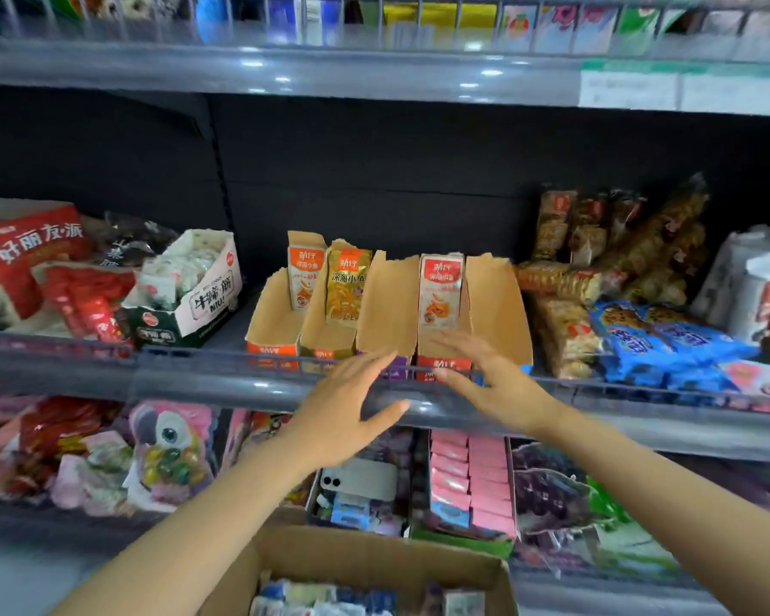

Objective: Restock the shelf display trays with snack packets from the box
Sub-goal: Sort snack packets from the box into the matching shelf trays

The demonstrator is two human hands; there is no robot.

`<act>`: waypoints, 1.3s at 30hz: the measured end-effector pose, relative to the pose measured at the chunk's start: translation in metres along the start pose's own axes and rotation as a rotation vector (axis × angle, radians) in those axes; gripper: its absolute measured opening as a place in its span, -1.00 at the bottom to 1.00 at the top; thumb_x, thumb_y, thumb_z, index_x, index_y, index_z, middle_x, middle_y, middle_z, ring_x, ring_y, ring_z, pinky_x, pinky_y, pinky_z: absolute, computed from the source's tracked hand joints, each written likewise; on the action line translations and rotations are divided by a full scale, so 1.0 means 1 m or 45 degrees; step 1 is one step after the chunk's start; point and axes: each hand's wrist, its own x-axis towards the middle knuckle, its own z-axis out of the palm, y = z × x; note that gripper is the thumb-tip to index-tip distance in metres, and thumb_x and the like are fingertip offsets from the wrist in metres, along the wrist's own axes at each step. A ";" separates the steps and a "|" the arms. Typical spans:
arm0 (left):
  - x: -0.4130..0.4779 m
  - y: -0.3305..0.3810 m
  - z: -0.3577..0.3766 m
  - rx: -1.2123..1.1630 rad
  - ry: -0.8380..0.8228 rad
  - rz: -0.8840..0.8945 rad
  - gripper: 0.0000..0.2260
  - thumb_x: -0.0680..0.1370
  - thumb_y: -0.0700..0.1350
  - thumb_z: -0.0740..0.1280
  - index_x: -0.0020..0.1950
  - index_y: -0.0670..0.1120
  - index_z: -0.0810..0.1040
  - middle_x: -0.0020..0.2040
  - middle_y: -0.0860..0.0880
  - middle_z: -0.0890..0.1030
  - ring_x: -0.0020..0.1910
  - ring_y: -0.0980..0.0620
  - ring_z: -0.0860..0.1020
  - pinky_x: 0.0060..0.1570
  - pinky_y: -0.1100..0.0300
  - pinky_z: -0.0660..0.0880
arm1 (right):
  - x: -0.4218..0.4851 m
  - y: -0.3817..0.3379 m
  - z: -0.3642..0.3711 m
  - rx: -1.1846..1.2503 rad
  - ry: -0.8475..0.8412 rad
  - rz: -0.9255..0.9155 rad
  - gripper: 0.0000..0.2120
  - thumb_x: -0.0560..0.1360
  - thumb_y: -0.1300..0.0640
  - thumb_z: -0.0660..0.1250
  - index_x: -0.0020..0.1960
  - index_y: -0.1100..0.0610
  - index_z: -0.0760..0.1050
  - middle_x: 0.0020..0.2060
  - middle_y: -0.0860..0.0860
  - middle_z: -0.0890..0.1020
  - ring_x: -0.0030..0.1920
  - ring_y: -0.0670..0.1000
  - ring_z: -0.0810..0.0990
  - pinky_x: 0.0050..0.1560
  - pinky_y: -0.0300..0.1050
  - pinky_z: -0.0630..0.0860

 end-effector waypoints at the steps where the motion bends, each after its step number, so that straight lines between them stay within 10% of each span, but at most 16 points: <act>1: -0.013 -0.006 0.008 0.017 -0.022 -0.006 -0.38 0.54 0.28 0.12 0.54 0.16 0.00 0.53 0.20 0.03 0.51 0.18 0.01 0.49 0.08 0.07 | -0.016 0.001 0.013 0.020 -0.048 0.032 -0.53 0.57 0.02 0.24 0.45 0.01 0.25 0.34 -0.20 0.26 0.35 -0.28 0.16 0.30 -0.52 0.00; 14: -0.143 -0.079 0.156 -0.219 -0.508 -0.469 -0.42 0.56 0.26 0.10 0.53 0.11 0.08 0.53 0.07 0.14 0.50 0.06 0.14 0.43 0.08 0.19 | -0.167 0.054 0.183 0.366 -0.366 0.760 -0.53 0.56 -0.02 0.25 0.40 0.13 0.30 0.34 -0.01 0.40 0.35 -0.03 0.37 0.30 -0.28 0.27; 18: -0.144 -0.086 0.196 -0.392 -0.571 -0.625 -0.42 0.57 0.26 0.08 0.53 0.07 0.09 0.53 0.02 0.16 0.46 0.02 0.24 0.42 0.07 0.22 | -0.180 0.082 0.222 0.673 -0.146 1.201 -0.75 0.56 0.16 0.26 0.16 0.28 0.42 0.12 0.16 0.56 0.16 0.17 0.52 -0.14 -0.42 0.42; 23: -0.123 -0.076 0.242 -0.574 -0.628 -0.655 -0.44 0.60 0.21 0.05 0.54 0.03 0.05 0.55 0.01 0.09 0.49 -0.01 0.18 0.42 0.11 0.16 | -0.183 0.110 0.260 0.737 -0.025 1.506 -0.59 0.59 0.03 0.20 0.39 0.13 0.32 0.38 0.16 0.41 0.36 0.20 0.38 0.42 0.09 0.26; 28: -0.098 -0.065 0.284 -0.726 -0.641 -0.696 -0.45 0.61 0.17 0.06 0.55 0.00 0.03 0.54 -0.01 0.11 0.48 -0.03 0.19 0.40 0.11 0.18 | -0.177 0.109 0.271 0.906 0.234 1.516 -0.56 0.64 0.13 0.09 0.50 0.13 0.17 0.48 0.09 0.24 0.47 0.12 0.21 0.45 -0.04 0.12; 39: -0.083 -0.069 0.319 -0.720 -0.365 -0.599 -0.86 0.56 -0.10 0.32 -0.11 -0.17 0.52 -0.23 -0.08 0.58 -0.18 -0.06 0.55 -0.21 0.15 0.39 | -0.178 0.114 0.279 1.439 0.467 1.529 -0.64 0.63 -0.05 0.07 0.25 0.09 0.50 0.12 0.08 0.63 0.10 0.09 0.61 0.17 -0.01 0.50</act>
